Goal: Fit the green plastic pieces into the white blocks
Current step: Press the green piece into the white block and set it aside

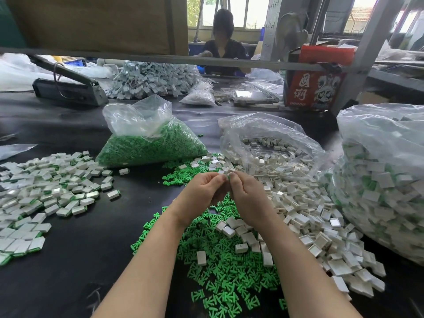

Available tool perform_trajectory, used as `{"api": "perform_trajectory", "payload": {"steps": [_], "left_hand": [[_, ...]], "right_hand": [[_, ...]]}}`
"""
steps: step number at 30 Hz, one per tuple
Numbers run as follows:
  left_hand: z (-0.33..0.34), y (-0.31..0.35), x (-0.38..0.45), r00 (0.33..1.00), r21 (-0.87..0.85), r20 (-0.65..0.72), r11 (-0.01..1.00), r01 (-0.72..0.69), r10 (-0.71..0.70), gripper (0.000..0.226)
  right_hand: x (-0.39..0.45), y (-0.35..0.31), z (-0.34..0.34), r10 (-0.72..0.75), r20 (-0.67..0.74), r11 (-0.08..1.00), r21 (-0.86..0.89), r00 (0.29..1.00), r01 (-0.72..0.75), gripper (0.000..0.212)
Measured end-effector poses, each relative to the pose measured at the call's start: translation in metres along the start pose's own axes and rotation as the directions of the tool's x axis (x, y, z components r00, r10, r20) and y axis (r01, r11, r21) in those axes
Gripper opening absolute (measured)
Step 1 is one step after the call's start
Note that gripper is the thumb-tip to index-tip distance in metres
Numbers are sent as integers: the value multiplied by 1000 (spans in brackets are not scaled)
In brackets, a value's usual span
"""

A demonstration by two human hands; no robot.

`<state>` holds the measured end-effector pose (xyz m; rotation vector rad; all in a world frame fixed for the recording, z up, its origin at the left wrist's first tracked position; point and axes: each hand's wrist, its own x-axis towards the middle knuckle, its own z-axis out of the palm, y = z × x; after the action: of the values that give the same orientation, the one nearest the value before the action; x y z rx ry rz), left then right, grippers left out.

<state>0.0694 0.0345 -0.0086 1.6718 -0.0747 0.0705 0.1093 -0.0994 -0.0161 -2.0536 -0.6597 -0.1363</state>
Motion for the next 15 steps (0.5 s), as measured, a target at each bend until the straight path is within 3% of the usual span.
{"api": "perform_trajectory", "payload": {"steps": [3, 6, 11, 15], "left_hand": [[1, -3, 2, 999, -10, -38, 1000, 12, -12, 35], [-2, -3, 0, 998, -15, 18, 998, 55, -54, 28], [-2, -1, -2, 994, 46, 82, 996, 74, -77, 35], [3, 2, -2, 998, 7, 61, 1000, 26, -27, 23]], "right_hand": [[-1, 2, 0, -21, 2, 993, -119, 1000, 21, 30], [-3, 1, 1, -38, 13, 985, -170, 999, 40, 30], [-3, -4, 1, -24, 46, 995, -93, 999, 28, 30], [-2, 1, -2, 28, 21, 999, 29, 999, -28, 34]]}}
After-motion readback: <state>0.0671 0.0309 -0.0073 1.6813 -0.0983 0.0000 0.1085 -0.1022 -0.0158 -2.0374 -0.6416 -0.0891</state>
